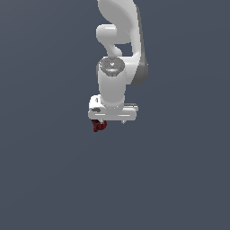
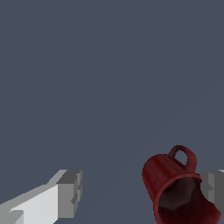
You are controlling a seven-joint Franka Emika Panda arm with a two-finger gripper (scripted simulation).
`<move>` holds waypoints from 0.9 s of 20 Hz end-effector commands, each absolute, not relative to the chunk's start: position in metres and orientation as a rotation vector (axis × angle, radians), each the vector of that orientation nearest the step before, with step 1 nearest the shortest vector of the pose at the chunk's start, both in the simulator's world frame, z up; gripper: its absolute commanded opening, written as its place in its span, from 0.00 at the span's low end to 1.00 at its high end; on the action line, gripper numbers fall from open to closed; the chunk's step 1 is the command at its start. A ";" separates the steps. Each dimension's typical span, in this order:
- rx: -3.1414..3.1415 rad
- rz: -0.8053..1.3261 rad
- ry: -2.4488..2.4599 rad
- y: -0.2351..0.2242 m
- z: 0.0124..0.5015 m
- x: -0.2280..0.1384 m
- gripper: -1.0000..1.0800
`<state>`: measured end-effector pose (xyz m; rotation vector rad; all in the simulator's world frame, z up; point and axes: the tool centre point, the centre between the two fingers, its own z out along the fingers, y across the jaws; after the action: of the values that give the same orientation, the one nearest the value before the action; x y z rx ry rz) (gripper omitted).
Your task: Pick up the object and move it to a goal position.
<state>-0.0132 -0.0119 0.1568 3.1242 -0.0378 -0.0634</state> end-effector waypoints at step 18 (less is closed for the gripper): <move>3.139 -0.094 -0.197 -0.033 0.159 -0.012 0.62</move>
<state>-0.0111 -0.0304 0.1606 3.1364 -0.1600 -0.0789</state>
